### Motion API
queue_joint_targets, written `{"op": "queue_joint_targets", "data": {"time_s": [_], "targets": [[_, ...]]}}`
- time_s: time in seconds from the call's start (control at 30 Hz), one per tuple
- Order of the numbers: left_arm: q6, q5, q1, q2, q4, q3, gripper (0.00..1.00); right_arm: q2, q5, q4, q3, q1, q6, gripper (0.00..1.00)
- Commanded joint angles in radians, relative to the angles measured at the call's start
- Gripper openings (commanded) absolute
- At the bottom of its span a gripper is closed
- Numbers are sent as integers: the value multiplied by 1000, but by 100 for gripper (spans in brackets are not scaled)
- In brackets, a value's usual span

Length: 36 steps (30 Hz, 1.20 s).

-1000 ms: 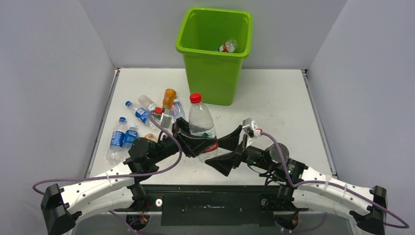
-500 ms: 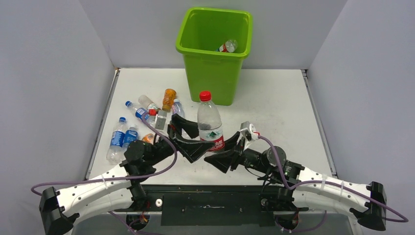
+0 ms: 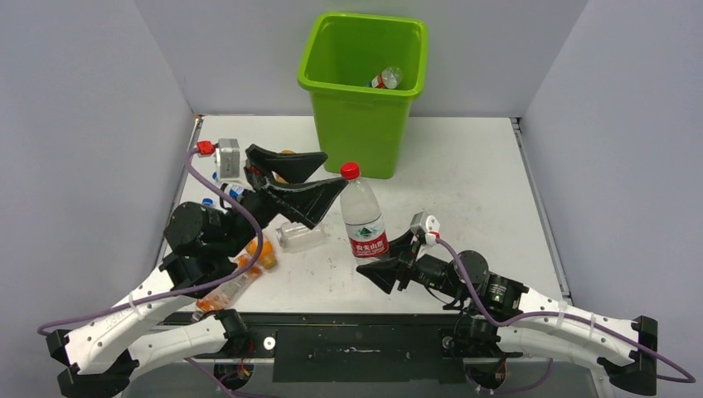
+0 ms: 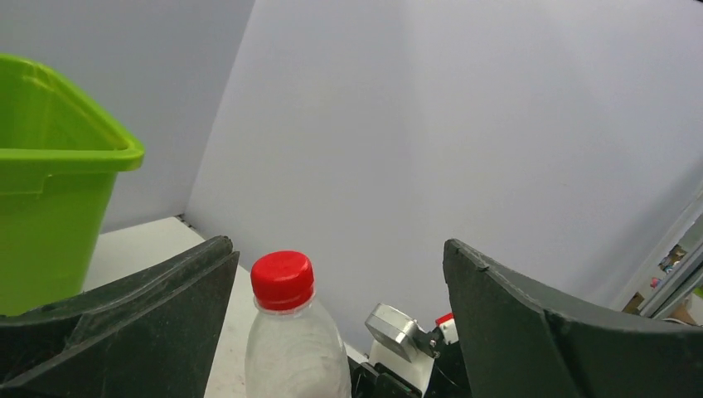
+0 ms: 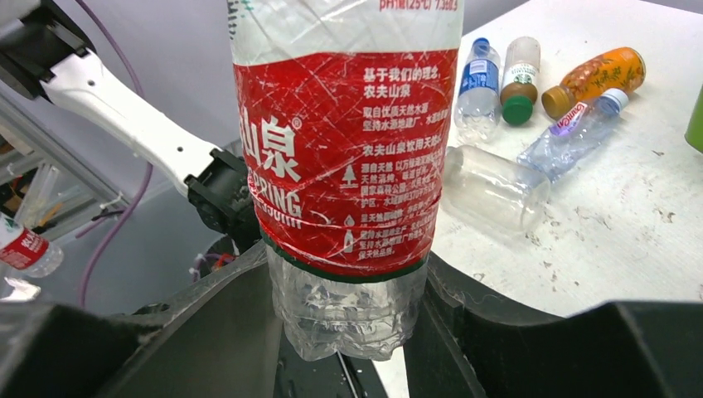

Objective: Put the plastic bottles in the bin
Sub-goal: Place the plastic bottle in the trash bin.

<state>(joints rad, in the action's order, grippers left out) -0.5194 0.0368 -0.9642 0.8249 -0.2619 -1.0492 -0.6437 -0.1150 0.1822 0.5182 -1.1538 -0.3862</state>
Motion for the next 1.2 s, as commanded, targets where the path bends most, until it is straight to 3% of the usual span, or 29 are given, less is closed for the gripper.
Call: {"op": "queue_joint_targets", "data": {"time_s": [0.0,0.17,0.27,0.33,0.47,0.53,0.57,0.6,0.67,0.73,0.87,1.03,1.17], "targets": [[7,-2,18,86,187,-95,93,3,27,-3,34,-9,38,27],[-31,-36,46,133,223,-116,89,1,26,-12,37,-12,49,27],[-45,-87,63,150,224,-122,80,-3,27,-11,37,-12,53,26],[-45,-103,70,160,222,-127,68,-6,26,-10,37,-12,53,26],[-39,-127,80,158,186,-114,35,-7,29,-17,35,-14,51,29],[-30,-132,80,150,154,-98,15,-14,38,-25,36,-15,41,43],[-27,-129,82,146,138,-93,3,-18,42,-33,40,-15,35,60],[-24,-122,81,143,125,-88,0,-25,42,-40,46,-15,28,75],[-2,-110,83,137,104,-90,0,-35,42,-55,63,-15,12,96],[32,-89,86,133,88,-108,0,-31,47,-63,66,-16,-2,90],[142,-13,106,138,9,-153,0,11,103,-83,48,-18,-25,90],[341,80,140,226,-262,-200,0,96,275,-106,-13,-16,-68,90],[400,85,206,352,-479,-285,0,140,317,-93,-75,-16,-111,90]]}}
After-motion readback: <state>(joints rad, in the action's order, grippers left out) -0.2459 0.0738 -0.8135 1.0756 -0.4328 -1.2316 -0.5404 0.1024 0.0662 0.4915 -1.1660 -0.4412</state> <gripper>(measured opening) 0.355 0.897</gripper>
